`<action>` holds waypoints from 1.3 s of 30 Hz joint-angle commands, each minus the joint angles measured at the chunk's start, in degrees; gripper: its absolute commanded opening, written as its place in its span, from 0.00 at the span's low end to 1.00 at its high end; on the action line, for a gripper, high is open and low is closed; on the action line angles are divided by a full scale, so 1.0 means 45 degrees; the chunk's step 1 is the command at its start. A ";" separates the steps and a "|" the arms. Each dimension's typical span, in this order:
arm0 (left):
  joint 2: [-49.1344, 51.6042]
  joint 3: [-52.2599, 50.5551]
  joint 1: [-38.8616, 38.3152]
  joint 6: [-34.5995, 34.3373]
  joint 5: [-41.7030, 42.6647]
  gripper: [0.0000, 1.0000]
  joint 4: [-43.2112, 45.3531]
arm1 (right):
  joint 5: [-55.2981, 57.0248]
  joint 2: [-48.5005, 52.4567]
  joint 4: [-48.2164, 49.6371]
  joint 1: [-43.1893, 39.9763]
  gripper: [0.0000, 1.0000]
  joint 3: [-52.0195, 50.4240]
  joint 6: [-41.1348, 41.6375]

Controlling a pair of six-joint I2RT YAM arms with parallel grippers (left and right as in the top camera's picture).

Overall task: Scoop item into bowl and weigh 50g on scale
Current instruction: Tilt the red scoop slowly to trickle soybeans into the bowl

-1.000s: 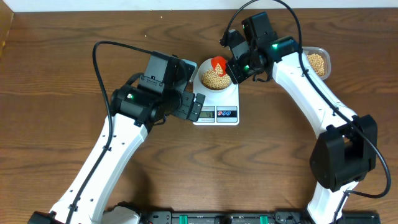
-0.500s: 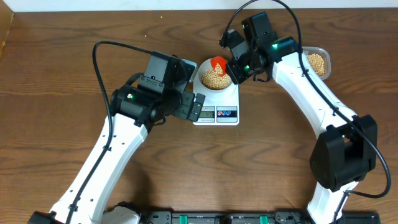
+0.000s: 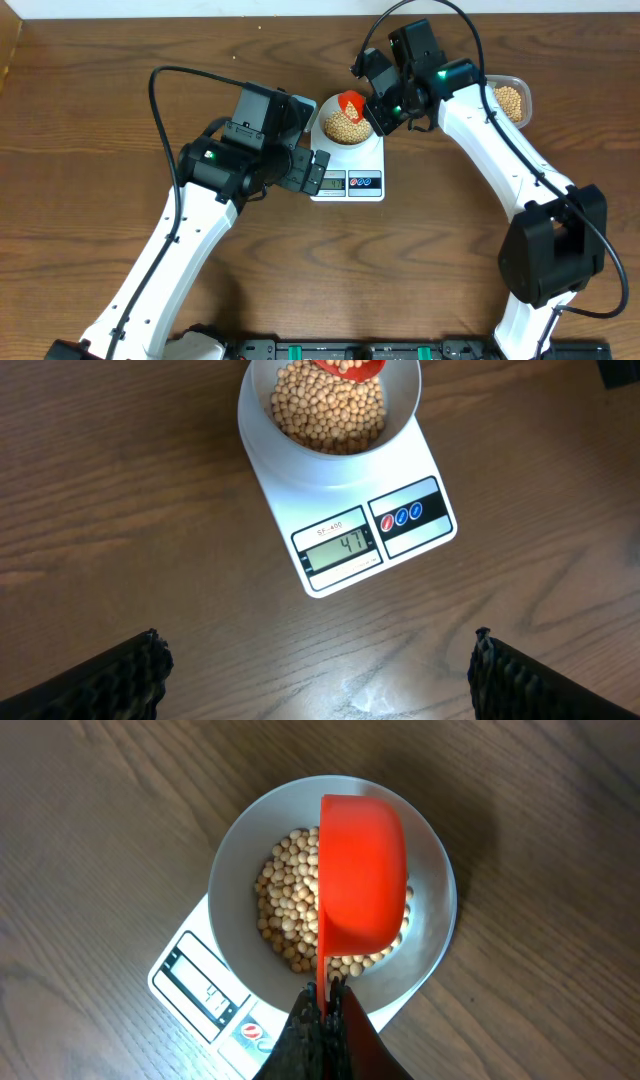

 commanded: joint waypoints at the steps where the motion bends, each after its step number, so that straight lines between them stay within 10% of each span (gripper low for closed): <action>1: -0.0068 0.0092 0.0029 -0.0107 0.0107 0.97 -0.0034 | -0.0010 -0.0476 0.0029 0.0044 0.01 0.0078 -0.0248; 39: -0.0068 0.0092 0.0029 -0.0107 0.0112 0.97 -0.0034 | -0.0257 -0.0476 0.0000 -0.0005 0.01 0.0078 -0.0874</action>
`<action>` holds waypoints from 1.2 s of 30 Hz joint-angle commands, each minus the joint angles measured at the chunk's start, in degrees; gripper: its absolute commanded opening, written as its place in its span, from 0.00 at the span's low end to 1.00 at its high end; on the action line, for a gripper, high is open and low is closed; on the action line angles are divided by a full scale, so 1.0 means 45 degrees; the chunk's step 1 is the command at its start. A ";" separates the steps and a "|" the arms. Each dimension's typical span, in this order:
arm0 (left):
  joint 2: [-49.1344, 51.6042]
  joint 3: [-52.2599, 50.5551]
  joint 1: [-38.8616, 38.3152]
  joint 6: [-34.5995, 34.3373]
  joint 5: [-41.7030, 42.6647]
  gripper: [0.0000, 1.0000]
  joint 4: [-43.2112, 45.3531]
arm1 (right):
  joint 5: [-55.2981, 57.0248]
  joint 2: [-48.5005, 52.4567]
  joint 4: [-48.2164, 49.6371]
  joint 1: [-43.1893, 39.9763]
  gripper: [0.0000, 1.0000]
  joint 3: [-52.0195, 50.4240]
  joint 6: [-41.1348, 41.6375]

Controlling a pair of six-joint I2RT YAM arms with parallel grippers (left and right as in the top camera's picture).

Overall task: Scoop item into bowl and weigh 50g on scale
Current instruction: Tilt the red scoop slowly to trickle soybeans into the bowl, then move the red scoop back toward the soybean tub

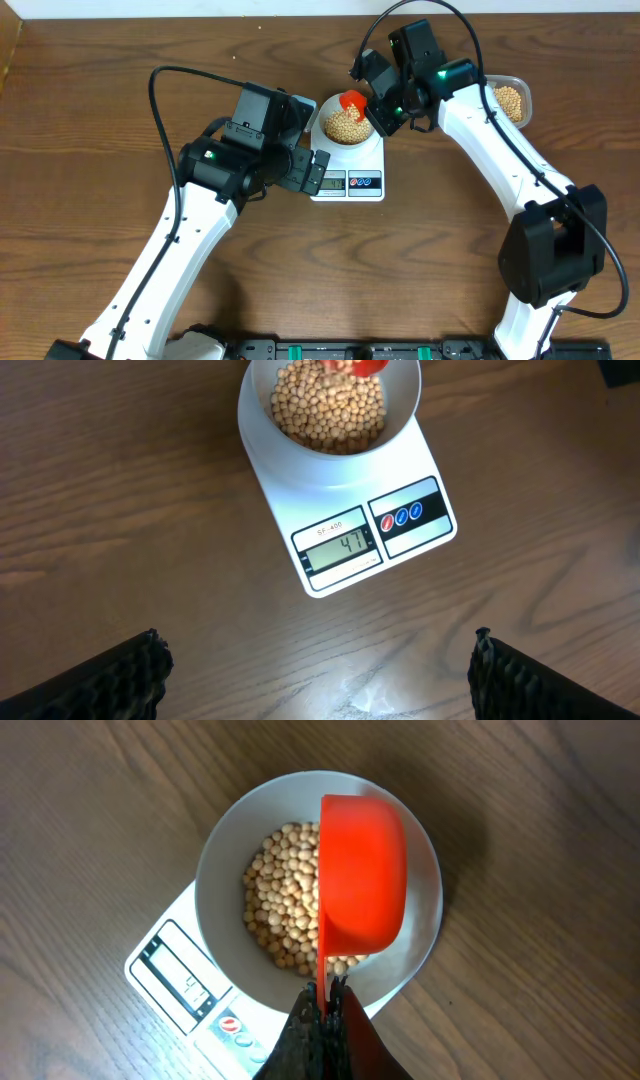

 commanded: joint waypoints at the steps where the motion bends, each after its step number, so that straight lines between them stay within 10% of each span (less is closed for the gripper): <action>1: -0.0068 0.0092 0.0029 -0.0107 0.0107 0.97 -0.0034 | -0.0758 -0.0476 0.0039 -0.0058 0.01 0.0078 0.0238; 36: -0.0068 0.0092 0.0029 -0.0107 0.0107 0.97 -0.0029 | -0.4702 -0.0476 0.0019 -0.2079 0.01 0.0078 0.1273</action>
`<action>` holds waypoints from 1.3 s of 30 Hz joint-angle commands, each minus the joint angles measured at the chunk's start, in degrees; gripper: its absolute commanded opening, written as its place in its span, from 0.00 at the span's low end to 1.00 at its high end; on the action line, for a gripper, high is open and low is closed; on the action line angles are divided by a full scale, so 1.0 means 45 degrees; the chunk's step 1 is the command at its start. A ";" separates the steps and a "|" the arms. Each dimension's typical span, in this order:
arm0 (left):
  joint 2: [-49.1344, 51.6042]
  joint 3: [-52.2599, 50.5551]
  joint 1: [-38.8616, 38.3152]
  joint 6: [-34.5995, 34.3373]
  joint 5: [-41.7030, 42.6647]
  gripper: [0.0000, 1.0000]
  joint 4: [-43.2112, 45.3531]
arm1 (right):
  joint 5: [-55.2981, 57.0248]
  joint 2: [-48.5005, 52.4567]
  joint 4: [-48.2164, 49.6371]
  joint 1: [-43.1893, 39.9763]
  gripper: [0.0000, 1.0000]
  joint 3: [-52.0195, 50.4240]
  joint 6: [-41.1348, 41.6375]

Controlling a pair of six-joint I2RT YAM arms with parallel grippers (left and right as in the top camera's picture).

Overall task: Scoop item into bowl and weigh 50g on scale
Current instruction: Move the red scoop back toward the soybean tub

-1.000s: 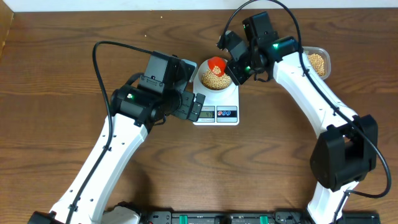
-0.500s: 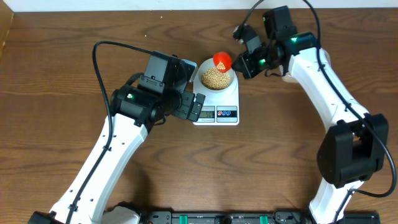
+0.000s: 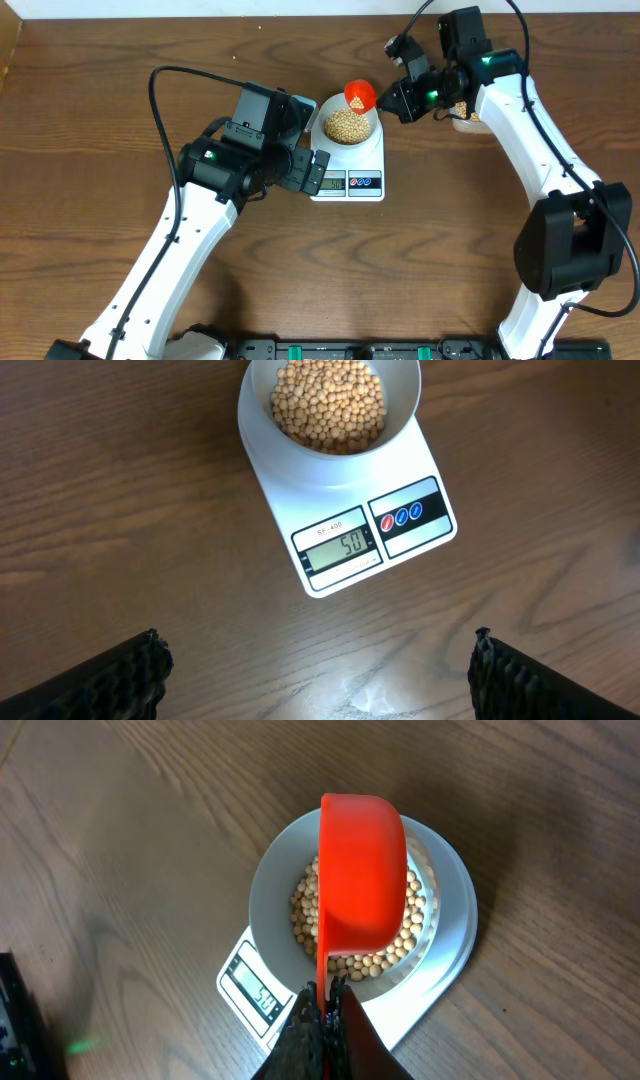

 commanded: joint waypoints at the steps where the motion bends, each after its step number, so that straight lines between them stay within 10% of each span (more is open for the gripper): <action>1: -0.0068 0.0092 0.0029 -0.0107 0.0107 0.97 -0.0034 | -0.0359 -0.0471 -0.0010 -0.0049 0.01 0.0078 0.0117; 21: -0.0068 0.0092 0.0029 -0.0107 0.0107 0.97 -0.0034 | -0.3016 -0.0491 0.0029 -0.0981 0.01 0.0083 0.0117; 39: -0.0068 0.0092 0.0029 -0.0107 0.0107 0.97 -0.0034 | -0.6688 -0.1219 -0.3492 -0.7266 0.01 0.0078 -0.1996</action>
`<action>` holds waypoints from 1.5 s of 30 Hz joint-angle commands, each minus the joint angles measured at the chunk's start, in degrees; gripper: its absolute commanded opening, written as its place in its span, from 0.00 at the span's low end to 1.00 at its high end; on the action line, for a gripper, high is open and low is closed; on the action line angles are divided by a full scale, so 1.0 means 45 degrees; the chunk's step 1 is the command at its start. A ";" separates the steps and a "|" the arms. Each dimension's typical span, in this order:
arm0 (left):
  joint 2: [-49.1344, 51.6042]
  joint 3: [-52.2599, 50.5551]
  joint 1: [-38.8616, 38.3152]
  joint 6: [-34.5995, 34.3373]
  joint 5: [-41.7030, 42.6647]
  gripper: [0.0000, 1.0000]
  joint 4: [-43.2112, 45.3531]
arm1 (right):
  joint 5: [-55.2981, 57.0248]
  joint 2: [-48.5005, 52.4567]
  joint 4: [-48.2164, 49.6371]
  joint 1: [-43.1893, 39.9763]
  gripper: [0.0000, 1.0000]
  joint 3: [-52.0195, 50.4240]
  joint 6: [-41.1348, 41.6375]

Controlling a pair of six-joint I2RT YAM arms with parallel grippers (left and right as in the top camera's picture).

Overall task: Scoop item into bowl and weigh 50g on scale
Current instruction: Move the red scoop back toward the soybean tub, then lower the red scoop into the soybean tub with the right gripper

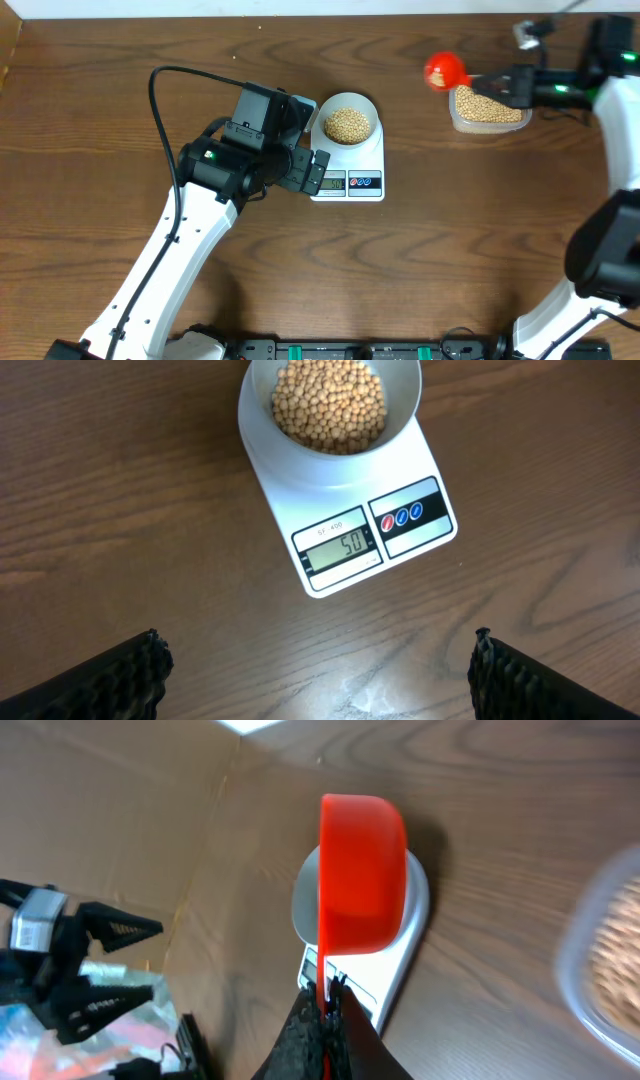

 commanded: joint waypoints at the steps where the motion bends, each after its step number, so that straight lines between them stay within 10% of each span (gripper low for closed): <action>1: -0.0068 0.0092 0.0029 -0.0107 0.0112 0.97 -0.0034 | -0.0282 -0.0763 -0.0525 -0.1307 0.01 0.0078 -0.0937; 13: -0.0068 0.0092 0.0029 -0.0107 0.0107 0.97 -0.0034 | 0.4784 -0.0806 -0.0204 -0.1647 0.01 0.0078 0.0690; 33: -0.0068 0.0092 0.0029 -0.0107 0.0107 0.97 -0.0034 | 2.0235 -0.0806 0.0850 0.4648 0.01 0.0078 0.4197; 45: -0.0068 0.0092 0.0029 -0.0107 0.0107 0.97 -0.0034 | 2.2250 -0.0806 0.0578 0.5688 0.01 0.0063 0.6499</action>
